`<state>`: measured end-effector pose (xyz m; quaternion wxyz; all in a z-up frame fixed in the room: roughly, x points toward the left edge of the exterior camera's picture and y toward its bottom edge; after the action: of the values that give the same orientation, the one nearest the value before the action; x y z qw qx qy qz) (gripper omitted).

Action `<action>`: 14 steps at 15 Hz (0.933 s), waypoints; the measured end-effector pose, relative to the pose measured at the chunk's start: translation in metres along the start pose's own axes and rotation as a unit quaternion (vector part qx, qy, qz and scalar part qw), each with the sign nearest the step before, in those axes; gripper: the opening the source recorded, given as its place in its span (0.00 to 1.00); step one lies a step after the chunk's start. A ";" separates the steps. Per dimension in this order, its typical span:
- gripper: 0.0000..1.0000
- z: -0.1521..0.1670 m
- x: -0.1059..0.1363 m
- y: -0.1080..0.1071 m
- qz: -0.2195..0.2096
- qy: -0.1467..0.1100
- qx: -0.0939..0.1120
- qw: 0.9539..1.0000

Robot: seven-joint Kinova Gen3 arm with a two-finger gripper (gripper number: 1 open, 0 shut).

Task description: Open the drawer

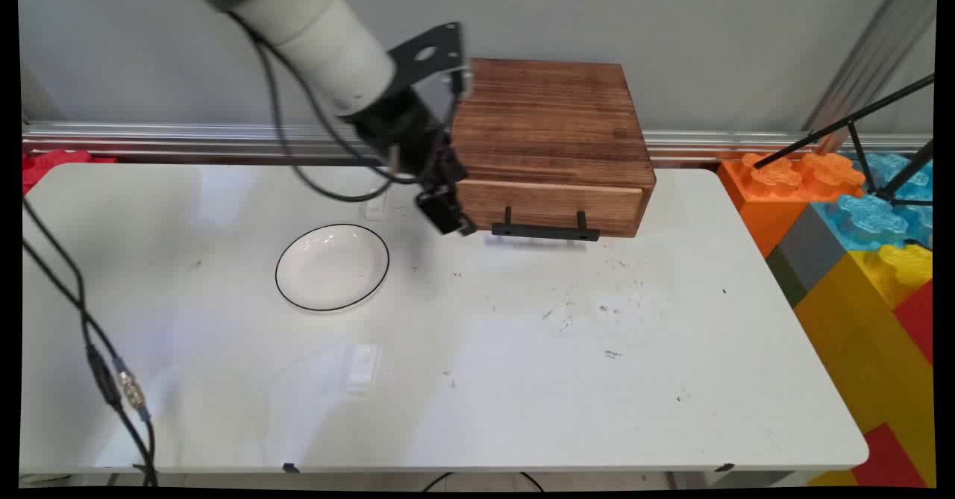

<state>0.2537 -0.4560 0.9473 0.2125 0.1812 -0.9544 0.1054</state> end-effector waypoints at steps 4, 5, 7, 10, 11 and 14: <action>1.00 0.027 0.035 -0.003 0.016 -0.002 0.025 1.000; 1.00 0.035 0.041 -0.003 0.020 -0.004 0.030 0.999; 1.00 0.048 0.050 -0.005 0.026 -0.008 0.036 0.999; 1.00 0.069 0.058 -0.007 0.033 -0.012 0.042 0.998; 1.00 0.079 0.061 -0.007 0.036 -0.015 0.043 0.998; 1.00 0.110 0.066 -0.007 0.040 -0.023 0.045 0.998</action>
<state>0.1599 -0.5128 0.8798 0.1777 0.1550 -0.9598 0.1523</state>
